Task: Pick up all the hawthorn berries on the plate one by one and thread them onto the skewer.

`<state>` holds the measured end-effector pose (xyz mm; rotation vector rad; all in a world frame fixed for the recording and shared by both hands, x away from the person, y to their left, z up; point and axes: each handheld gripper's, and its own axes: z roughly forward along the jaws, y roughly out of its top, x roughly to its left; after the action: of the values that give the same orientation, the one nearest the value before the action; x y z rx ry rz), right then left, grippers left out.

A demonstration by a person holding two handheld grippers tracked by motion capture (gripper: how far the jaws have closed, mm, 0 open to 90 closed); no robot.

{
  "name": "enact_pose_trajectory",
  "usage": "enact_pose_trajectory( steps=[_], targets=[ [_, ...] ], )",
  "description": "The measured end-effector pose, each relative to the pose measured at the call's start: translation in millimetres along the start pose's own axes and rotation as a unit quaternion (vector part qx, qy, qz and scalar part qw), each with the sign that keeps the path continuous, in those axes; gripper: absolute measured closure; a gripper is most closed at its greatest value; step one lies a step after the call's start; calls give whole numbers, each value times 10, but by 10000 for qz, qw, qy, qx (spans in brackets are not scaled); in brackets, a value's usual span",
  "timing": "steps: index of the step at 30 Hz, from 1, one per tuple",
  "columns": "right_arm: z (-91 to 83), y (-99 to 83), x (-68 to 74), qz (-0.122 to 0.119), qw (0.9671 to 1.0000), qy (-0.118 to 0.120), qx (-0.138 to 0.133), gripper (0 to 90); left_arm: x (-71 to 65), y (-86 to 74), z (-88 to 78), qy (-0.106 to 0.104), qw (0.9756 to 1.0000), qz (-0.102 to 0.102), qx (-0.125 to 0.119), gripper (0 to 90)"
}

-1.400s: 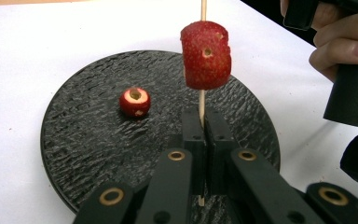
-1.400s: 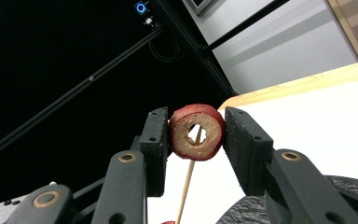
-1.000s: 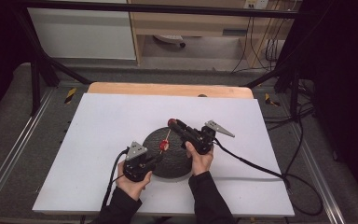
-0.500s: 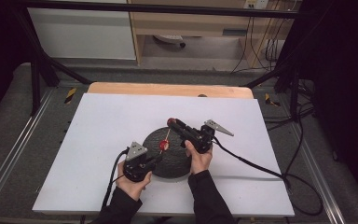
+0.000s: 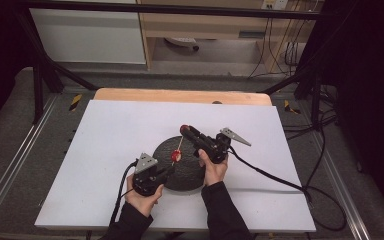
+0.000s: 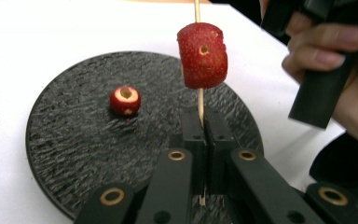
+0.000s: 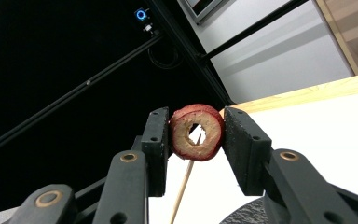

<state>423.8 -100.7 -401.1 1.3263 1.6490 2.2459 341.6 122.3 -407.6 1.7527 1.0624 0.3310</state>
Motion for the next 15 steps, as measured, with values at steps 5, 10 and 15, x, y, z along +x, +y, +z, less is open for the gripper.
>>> enact_pose_trajectory(
  steps=[5,10,15],
  targets=[
    [-12,-19,14,44,10000,62,-7,624,-20,-11,25,51,10000,-8,-51,884],
    [-23,-15,24,198,9998,45,76,624,-17,-30,36,105,9999,15,-57,883],
    [-7,7,12,435,9989,-5,158,625,-22,-22,16,152,9998,42,-145,884]
  ],
)
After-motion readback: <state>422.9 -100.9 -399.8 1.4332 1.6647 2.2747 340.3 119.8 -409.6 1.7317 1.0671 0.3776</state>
